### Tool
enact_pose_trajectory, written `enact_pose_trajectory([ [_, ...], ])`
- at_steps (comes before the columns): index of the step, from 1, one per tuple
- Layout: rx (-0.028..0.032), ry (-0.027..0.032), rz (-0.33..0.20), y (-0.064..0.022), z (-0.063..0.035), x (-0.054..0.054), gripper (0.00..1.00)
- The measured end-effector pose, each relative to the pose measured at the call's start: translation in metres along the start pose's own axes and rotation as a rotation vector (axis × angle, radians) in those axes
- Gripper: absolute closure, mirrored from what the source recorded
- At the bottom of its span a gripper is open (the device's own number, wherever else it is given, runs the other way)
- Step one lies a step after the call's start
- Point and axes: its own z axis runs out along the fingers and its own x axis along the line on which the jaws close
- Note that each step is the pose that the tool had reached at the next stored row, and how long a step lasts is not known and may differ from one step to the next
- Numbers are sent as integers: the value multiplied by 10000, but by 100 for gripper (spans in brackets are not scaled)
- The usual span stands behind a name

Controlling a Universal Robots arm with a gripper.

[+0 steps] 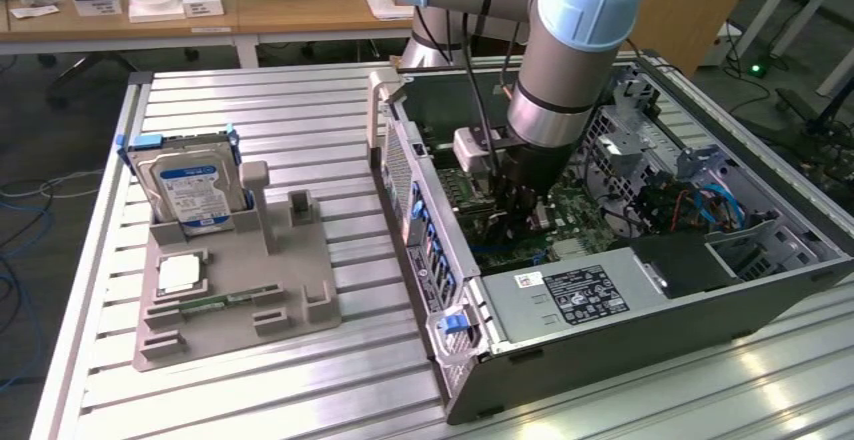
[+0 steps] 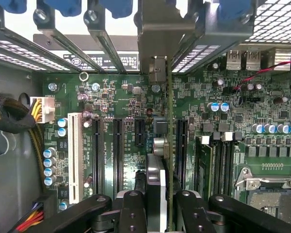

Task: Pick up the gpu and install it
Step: 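Insert the gpu into the slot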

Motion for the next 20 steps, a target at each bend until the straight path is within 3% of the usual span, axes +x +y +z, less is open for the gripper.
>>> enact_pose_trajectory([
  [20,-4,8,-2,4,79,-14,71],
])
